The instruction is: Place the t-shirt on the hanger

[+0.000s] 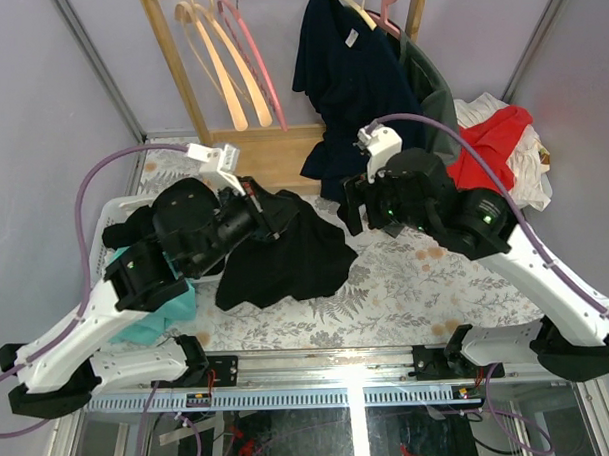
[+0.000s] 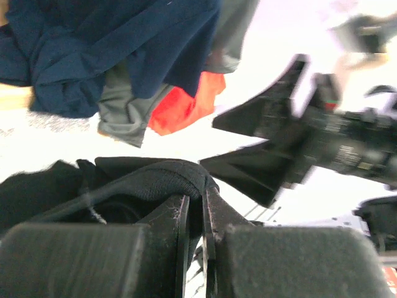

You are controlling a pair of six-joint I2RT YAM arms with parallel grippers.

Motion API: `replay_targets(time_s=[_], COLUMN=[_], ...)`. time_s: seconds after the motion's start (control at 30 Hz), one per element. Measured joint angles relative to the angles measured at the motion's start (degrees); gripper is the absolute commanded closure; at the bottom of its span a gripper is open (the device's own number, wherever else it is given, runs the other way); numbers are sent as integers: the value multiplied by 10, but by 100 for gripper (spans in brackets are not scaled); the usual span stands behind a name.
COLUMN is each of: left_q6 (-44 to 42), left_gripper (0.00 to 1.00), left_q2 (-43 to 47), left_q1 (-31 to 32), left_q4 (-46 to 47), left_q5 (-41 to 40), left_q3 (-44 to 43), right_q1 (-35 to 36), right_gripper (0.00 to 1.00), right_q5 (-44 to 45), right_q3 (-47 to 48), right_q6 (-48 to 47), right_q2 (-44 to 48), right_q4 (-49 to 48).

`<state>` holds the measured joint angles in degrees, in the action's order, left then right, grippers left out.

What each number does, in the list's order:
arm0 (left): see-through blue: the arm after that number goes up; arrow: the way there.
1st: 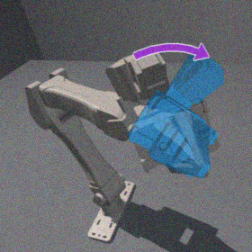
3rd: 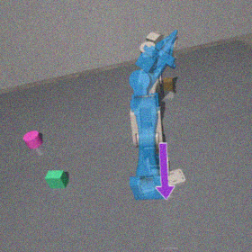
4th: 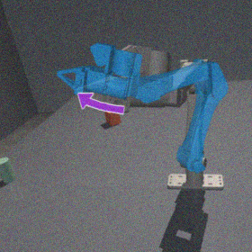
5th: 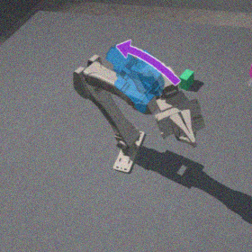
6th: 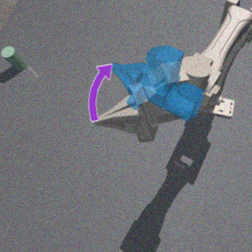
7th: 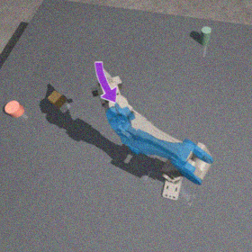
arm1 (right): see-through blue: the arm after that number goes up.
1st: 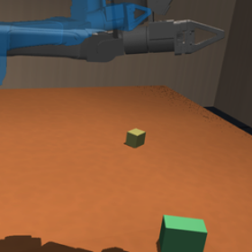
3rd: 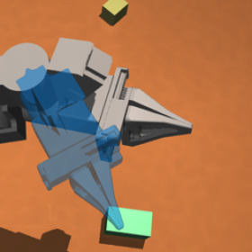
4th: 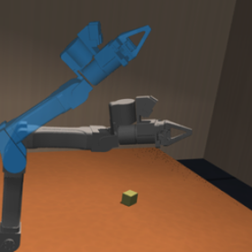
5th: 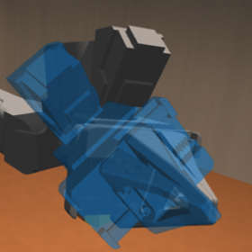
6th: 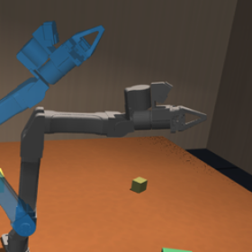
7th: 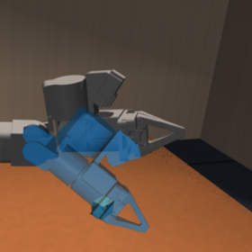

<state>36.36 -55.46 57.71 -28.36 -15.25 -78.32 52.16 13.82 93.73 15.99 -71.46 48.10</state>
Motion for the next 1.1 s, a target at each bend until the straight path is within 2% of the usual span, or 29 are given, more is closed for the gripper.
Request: replay_targets(time_s=[0.1,0.2,0.37,0.47,0.6,0.77,1.1], left_q6=[-2,-3,-6,-6,-6,2,26], left_gripper=[100,100,100,100,100,100,100], left_q2=[-32,-63,-121,-147,-163,-170,-175], left_q1=[0,0,-4,-9,-19,-31,-32], left_q4=[-24,-46,-64,-63,-63,-53,-29], left_q5=[-21,-44,-58,-57,-50,-31,4], left_q3=[-10,-21,-63,-80,-92,-101,-101], right_q1=[-1,-1,-1,-1,-1,-1,-1], right_gripper=[27,32,37,40,41,41,41], right_q5=[-34,-104,-233,-280,-297,-280,-207], right_q3=[0,-1,-49,-97,-181,-243,-268], right_q6=[-3,-2,26,50,84,116,146], right_q2=[28,72,134,140,133,139,157], right_q4=[0,-15,-96,-151,-214,-267,-377])
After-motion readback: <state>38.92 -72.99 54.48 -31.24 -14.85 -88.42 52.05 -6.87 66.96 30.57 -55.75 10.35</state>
